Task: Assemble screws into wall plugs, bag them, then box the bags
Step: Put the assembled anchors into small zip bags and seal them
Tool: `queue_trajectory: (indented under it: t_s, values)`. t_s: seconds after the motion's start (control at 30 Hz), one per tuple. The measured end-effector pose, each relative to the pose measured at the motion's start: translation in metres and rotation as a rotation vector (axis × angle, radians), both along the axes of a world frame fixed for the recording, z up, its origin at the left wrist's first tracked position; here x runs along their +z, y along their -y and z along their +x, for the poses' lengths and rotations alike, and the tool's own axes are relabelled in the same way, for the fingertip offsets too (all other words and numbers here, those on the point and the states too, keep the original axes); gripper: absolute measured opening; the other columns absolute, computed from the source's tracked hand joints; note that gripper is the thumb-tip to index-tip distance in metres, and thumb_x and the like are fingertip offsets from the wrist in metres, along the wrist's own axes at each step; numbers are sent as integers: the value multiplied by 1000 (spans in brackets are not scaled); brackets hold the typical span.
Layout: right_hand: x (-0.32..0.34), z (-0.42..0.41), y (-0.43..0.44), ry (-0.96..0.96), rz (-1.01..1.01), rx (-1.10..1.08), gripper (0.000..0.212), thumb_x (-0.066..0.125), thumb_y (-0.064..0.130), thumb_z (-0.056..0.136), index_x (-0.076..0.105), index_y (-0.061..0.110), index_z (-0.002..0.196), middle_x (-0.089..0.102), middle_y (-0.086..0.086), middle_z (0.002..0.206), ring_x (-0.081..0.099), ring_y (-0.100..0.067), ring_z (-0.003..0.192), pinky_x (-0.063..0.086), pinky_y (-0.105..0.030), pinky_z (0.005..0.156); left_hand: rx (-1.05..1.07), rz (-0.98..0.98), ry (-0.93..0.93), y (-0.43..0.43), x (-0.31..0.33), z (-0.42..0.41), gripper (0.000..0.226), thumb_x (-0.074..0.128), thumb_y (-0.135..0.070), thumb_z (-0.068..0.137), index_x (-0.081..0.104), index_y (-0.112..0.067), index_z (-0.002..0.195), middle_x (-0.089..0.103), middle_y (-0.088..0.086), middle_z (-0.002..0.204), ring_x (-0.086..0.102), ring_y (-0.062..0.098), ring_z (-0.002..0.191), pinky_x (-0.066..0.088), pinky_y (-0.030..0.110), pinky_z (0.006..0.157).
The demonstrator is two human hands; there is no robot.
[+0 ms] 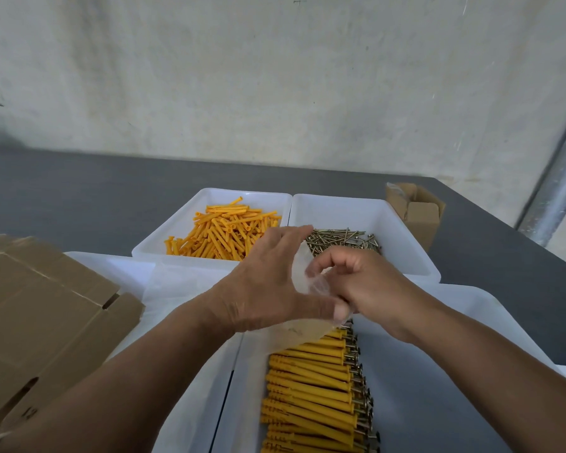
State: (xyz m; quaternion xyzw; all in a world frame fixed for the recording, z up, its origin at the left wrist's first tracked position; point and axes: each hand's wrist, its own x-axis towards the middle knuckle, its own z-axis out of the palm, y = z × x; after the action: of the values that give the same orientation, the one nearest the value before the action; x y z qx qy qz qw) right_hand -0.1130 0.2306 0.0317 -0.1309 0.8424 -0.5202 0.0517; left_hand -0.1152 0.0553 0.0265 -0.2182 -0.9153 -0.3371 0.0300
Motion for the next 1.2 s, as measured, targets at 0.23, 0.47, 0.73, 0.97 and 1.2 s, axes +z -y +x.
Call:
queue_trajectory:
  t_s: [0.23,0.47,0.73,0.97,1.2]
  values:
    - [2,2,2,120,-130,11,36,46,-3,94,74,19,93,74,-5,85,71,-16,65,52,-20,54,15,-198,-16,-10,-13,-1,144,71,-85,43,-11,-36,150,4,-18,157,5,10,145,11,26,107]
    - [3,2,-1,127,-85,30,29,57,1,93,71,20,110,73,-1,99,71,-10,67,51,-18,54,38,-199,-32,-10,-10,-1,140,70,-85,42,-1,-32,151,18,-13,151,19,11,139,20,24,104]
    - [9,2,-7,186,-42,77,38,52,-7,93,68,23,110,65,-3,109,72,-18,60,54,-20,53,40,-128,-74,-4,-4,0,129,67,-82,41,14,-32,148,31,-12,142,31,8,133,32,25,101]
    - [3,-5,-3,-350,385,-134,24,57,41,94,73,26,83,66,12,77,60,-4,74,47,-24,66,40,-151,-98,-6,-8,-1,126,73,-79,47,11,-34,147,33,-6,151,32,13,137,30,26,107]
    - [3,6,2,-232,319,133,15,64,32,89,72,34,77,69,14,71,64,1,64,43,-15,58,27,-116,-161,-11,-11,0,125,81,-66,47,9,-34,144,45,-1,142,41,14,132,33,28,107]
